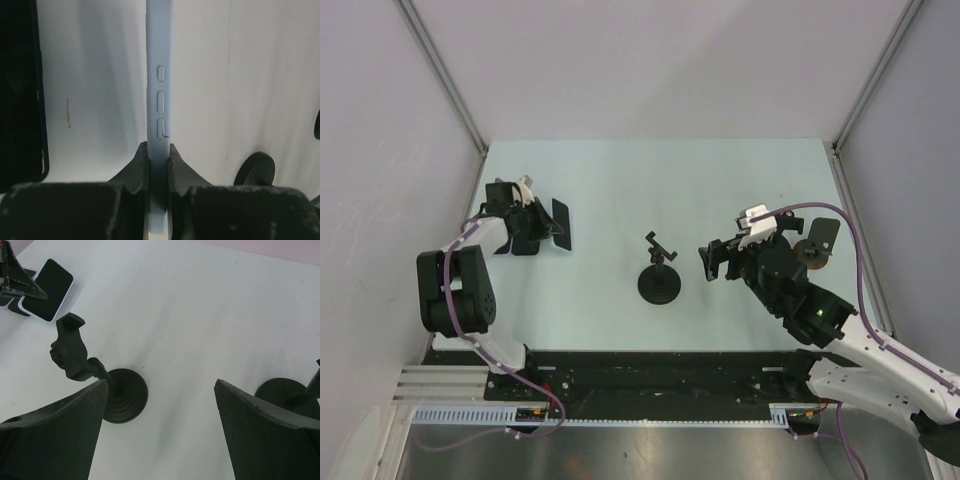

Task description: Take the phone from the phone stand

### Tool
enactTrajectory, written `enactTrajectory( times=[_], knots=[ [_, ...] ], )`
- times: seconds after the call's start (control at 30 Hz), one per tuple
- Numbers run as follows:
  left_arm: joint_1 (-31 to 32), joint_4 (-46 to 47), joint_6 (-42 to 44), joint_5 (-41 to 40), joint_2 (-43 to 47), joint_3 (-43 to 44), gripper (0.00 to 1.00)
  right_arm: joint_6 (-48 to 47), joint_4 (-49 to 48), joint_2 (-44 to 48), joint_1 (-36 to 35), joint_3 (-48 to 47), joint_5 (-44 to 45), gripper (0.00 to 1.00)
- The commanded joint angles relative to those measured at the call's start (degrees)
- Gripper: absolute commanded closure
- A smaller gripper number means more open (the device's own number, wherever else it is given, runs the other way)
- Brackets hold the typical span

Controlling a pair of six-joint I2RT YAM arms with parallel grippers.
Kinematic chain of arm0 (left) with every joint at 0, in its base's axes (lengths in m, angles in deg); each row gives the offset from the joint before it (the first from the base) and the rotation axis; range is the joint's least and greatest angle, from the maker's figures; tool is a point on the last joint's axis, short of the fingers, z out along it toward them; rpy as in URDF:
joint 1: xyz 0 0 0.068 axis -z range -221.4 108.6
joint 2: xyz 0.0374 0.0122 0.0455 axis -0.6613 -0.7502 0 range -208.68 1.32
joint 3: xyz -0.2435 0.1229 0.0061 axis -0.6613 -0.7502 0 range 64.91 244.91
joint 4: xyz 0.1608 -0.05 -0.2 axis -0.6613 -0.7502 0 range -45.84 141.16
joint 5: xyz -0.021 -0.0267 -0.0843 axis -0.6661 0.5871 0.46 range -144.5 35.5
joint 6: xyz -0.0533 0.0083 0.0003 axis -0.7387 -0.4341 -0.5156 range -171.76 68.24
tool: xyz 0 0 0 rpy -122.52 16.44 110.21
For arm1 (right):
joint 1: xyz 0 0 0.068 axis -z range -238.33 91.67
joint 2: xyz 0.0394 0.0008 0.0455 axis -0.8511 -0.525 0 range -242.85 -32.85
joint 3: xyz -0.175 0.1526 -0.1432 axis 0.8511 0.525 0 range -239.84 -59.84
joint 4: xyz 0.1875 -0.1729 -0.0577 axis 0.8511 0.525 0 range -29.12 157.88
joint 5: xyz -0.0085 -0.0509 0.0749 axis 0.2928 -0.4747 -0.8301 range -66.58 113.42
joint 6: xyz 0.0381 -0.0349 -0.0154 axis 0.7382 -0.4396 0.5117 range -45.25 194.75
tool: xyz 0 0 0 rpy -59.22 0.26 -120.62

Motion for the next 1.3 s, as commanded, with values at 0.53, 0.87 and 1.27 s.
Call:
enactTrajectory(
  times=[0.53, 0.87, 1.27],
  knots=[
    [-2.6, -2.6, 4.5, 2.6, -15.6, 12.3, 0.69, -0.9, -1.9, 1.0, 1.1, 0.4, -2.7, 0.08],
    [-2.6, -4.7, 5.9, -4.2, -12.0, 12.6, 0.41, -0.9, -1.6, 0.8, 1.2, 0.4, -2.2, 0.08],
    [2.6, -5.3, 8.3, -16.5, -3.6, 11.2, 0.08, -0.7, -1.5, 1.2, 1.3, 0.4, -2.0, 0.08]
  ],
)
